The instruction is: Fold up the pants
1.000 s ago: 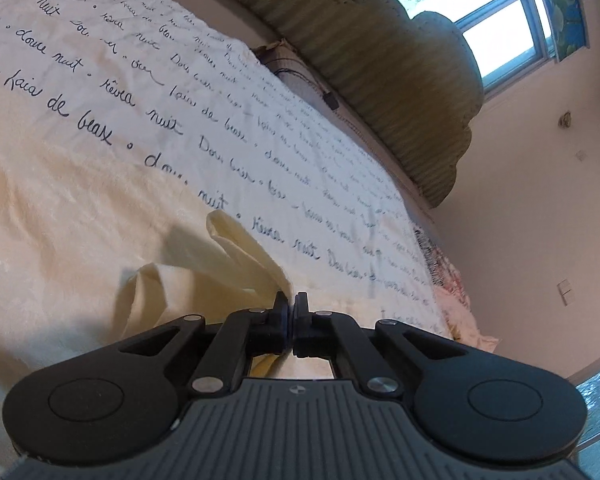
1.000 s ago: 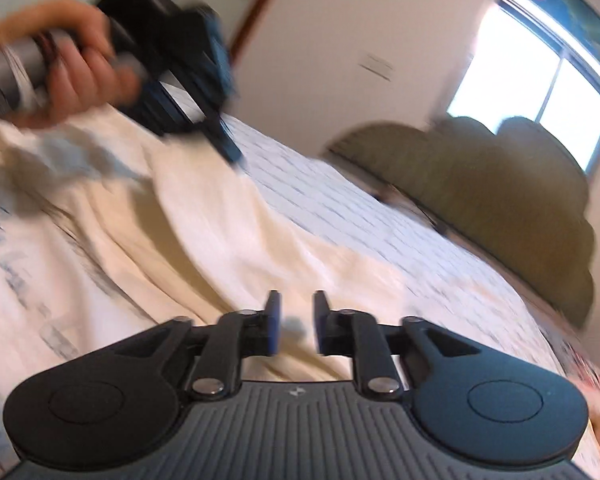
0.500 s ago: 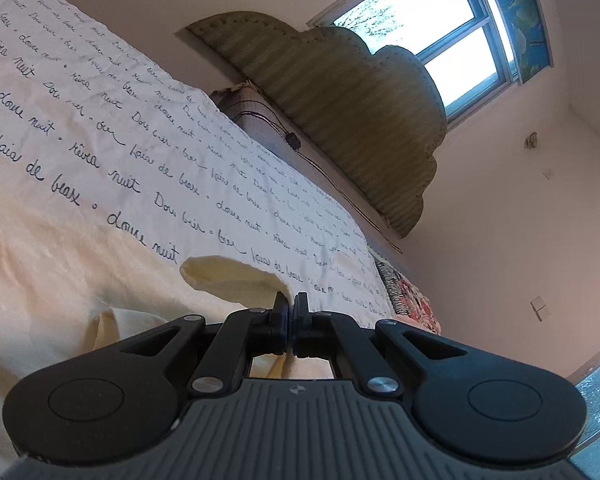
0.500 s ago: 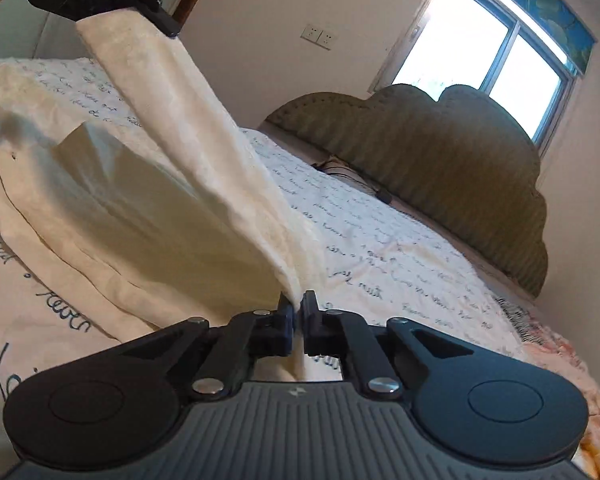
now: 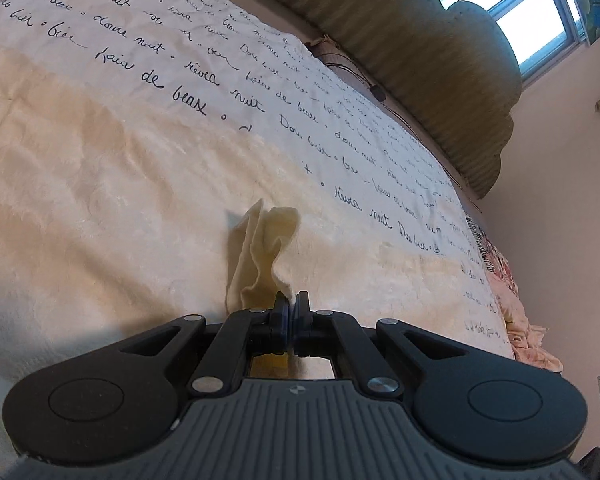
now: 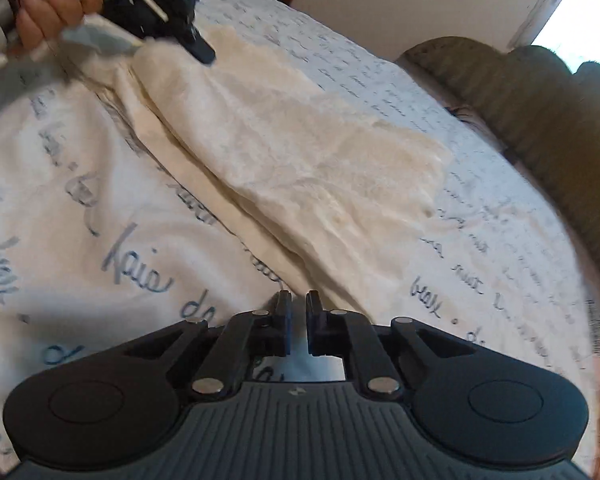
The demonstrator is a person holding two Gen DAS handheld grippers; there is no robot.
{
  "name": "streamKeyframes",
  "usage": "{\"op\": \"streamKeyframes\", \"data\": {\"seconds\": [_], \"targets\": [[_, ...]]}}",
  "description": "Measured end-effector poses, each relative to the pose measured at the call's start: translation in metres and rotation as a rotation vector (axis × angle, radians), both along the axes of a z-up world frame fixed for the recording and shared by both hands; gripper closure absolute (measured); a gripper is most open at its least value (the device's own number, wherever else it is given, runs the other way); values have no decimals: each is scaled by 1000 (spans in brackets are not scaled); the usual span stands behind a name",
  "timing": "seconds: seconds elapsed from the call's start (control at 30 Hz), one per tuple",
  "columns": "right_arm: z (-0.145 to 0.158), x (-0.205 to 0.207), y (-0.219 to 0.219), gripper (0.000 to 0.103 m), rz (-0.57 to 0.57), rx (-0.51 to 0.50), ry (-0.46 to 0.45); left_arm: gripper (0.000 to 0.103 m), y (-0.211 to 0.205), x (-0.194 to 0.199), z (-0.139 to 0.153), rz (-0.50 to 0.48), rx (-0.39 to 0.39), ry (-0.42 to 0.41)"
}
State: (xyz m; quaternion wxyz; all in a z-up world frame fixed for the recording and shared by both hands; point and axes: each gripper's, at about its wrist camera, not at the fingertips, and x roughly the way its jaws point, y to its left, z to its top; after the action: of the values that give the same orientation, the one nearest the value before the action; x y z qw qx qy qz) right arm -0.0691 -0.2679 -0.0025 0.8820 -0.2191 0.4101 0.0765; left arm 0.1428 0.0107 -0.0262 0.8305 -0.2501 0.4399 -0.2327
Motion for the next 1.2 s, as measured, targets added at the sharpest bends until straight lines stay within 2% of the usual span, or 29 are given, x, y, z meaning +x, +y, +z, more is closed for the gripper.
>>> {"op": "streamKeyframes", "data": {"seconds": [0.07, 0.13, 0.17, 0.27, 0.37, 0.43, 0.53, 0.6, 0.63, 0.73, 0.83, 0.93, 1.07, 1.13, 1.2], "targets": [[22, 2, -5, 93, 7, 64, -83, 102, 0, 0, -4, 2, 12, -5], [39, 15, -6, 93, -41, 140, -195, 102, -5, -4, -4, 6, 42, -22], [43, 27, -4, 93, -50, 173, -217, 102, -6, -5, -4, 6, 54, -31], [23, 71, 1, 93, -79, 204, -161, 100, -9, -8, -5, 7, 79, -44], [-18, 107, 12, 93, -122, 116, -44, 97, -8, -4, -12, 11, 73, -14], [-10, 105, 28, 92, -112, 94, -94, 97, -8, -4, -12, 7, 80, -25], [21, 112, 46, 92, -32, 235, -172, 97, -12, -6, -10, 10, 105, -40], [24, 133, 61, 92, 15, 211, -161, 97, -16, -10, -8, 8, 130, -62], [20, 146, 67, 92, 30, 198, -137, 97, -17, -12, -7, 9, 137, -70], [-5, 189, 71, 92, 39, 258, -15, 97, -16, -15, -7, 13, 144, -76], [-22, 213, 66, 93, -15, 326, 9, 97, -16, -14, -8, 18, 176, -93], [-12, 203, 53, 92, -60, 405, -26, 97, -14, -13, -8, 11, 168, -83], [5, 158, 42, 92, -40, 409, -59, 93, -12, -14, 0, 1, 179, -79], [7, 134, 39, 92, -21, 424, -52, 88, -11, -15, 9, 18, 206, -109], [4, 119, 39, 92, -18, 460, -39, 88, -12, -16, 21, 49, 253, -167]]}}
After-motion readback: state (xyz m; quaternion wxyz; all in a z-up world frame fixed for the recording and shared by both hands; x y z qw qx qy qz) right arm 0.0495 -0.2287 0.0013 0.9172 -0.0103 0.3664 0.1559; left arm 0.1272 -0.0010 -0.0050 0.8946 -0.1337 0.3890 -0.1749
